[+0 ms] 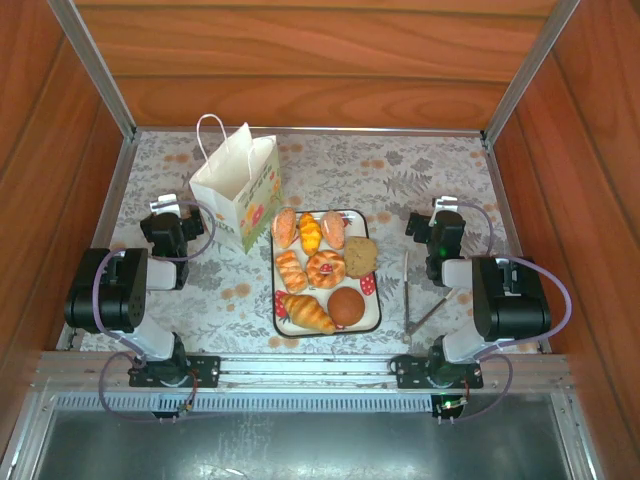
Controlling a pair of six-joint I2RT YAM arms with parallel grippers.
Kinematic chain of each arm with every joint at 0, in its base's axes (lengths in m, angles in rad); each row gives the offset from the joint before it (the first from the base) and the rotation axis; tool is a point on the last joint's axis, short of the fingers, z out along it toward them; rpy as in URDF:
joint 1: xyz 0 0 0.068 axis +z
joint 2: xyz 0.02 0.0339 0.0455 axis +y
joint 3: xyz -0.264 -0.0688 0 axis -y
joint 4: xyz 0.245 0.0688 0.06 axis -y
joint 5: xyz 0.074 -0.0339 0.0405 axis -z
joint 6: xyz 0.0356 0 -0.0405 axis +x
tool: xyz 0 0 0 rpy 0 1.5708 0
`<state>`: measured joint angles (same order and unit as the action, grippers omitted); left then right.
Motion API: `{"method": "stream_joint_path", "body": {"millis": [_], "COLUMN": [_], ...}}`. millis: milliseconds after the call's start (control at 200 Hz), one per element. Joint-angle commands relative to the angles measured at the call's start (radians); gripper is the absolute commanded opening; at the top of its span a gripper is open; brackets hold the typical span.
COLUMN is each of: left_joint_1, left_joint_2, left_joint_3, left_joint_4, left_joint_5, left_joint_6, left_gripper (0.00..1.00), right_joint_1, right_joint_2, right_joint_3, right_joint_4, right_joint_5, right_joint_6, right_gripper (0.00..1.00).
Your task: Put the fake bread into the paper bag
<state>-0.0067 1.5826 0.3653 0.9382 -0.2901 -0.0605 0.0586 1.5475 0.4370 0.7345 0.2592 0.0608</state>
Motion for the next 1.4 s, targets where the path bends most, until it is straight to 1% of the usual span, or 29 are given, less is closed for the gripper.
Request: {"method": "stream_joint_path", "body": {"millis": [0,1045,1115,1155,1200,1259,1289,1324,1394], "left_joint_1": [0.003,0.002,0.003,0.002,0.002,-0.001,-0.002,-0.006,-0.013], "left_joint_2": [-0.009,-0.014,-0.034,-0.056,-0.069,-0.07,-0.07,-0.077,-0.157], "left_joint_3": [0.009,0.006,0.003,-0.009,-0.021,-0.018,-0.014,-0.001,0.028], "left_joint_4": [-0.009,-0.008,-0.011,-0.024,-0.023,-0.023,-0.024,-0.026,-0.146], "left_joint_5": [0.007,0.003,-0.049,-0.046,-0.041,-0.037,-0.024,-0.034,-0.06], "left_joint_6": [-0.007,-0.009,-0.024,-0.034,-0.036,-0.028,-0.018,0.001,-0.002], "left_gripper": [1.0,1.0,1.0,1.0,1.0,1.0,1.0,1.0,1.0], "right_joint_1": [-0.001,-0.001,-0.001,-0.002,-0.003,-0.001,0.0,-0.003,-0.003], "right_joint_2": [-0.023,-0.023,-0.031,-0.049,-0.077,-0.104,-0.129,-0.172,-0.249], "right_joint_3": [0.011,0.005,-0.009,-0.021,-0.033,-0.052,-0.048,-0.027,0.028], "right_joint_4": [0.019,0.027,0.05,0.062,0.047,0.084,0.058,-0.044,-0.243], "right_joint_5": [0.008,0.006,0.029,0.048,0.029,0.017,0.024,0.039,0.02], "right_joint_6": [0.001,0.001,0.007,0.015,0.018,-0.002,-0.002,0.017,0.032], "right_gripper": [1.0,1.0,1.0,1.0,1.0,1.0,1.0,1.0,1.0]}}
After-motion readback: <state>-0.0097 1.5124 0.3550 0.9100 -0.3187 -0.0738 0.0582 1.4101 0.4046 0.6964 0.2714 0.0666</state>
